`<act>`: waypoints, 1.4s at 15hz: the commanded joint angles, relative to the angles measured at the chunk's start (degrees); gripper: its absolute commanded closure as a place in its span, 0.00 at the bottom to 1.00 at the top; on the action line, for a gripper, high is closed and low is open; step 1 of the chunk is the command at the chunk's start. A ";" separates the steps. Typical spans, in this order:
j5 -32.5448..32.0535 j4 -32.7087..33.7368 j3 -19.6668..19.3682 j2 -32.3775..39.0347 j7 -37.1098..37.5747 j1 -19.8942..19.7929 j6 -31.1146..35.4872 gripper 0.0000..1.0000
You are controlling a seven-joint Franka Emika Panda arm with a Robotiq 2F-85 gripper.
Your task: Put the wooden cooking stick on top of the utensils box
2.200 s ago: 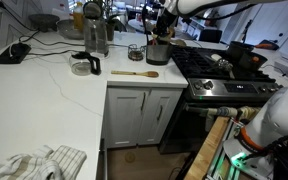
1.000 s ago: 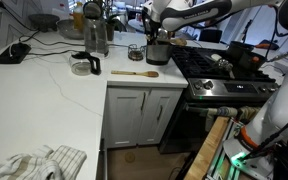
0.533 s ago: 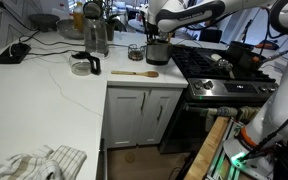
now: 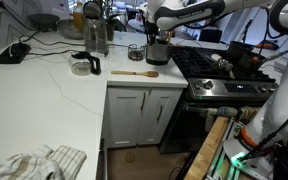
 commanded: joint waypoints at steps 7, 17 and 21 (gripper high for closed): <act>16.85 -11.38 4.41 -14.73 -10.58 0.20 -13.37 0.00; 30.35 -32.95 -6.86 -38.79 -18.28 -1.83 -16.22 0.00; 28.90 -31.68 -8.80 -38.31 -20.43 -1.67 -18.12 0.00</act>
